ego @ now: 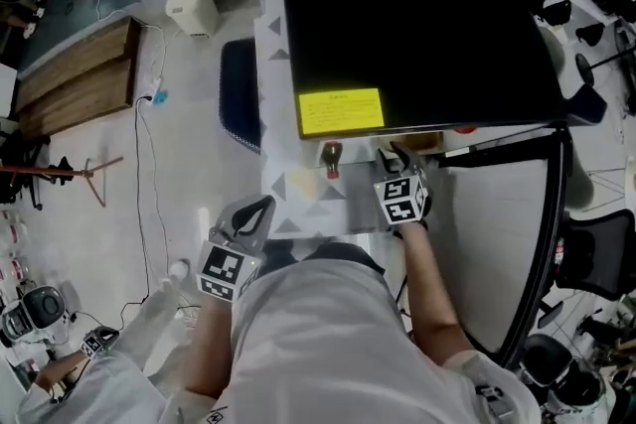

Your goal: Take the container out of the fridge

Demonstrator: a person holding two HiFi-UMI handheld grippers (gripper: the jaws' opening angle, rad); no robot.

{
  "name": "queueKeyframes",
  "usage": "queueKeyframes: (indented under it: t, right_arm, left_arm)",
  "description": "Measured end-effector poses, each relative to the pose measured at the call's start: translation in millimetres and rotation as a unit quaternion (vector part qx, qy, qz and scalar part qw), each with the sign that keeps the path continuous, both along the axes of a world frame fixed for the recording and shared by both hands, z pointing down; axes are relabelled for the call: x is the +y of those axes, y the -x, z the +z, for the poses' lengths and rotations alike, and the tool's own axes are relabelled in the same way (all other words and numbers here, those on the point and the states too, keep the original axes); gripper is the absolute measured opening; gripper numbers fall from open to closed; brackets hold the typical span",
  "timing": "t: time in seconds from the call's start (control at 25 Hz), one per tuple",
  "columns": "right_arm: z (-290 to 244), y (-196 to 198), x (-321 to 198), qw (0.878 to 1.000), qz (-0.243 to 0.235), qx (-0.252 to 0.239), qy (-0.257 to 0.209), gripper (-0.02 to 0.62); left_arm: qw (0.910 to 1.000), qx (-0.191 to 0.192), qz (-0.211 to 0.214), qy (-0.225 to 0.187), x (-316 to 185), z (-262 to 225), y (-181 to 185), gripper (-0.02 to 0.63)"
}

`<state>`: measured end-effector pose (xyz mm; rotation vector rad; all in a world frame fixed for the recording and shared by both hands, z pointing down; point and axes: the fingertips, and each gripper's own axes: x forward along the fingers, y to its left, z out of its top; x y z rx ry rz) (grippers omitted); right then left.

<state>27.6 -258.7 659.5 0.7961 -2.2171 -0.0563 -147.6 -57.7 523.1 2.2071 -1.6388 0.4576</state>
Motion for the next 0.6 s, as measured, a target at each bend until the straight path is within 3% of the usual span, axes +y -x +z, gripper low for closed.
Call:
queueKeyframes:
  t: [0.4,0.6]
  right_arm:
    - [42,8,-10,0.997,-0.035,0.072,0.018,0.124]
    - [44,6,-14,0.994,-0.042,0.1,-0.002,0.091]
  left_arm:
    - [0.9995,0.002,-0.028,0.012,7,8,3,0.009]
    - [0.9995,0.001,-0.029,0.014,8,8,4,0.009]
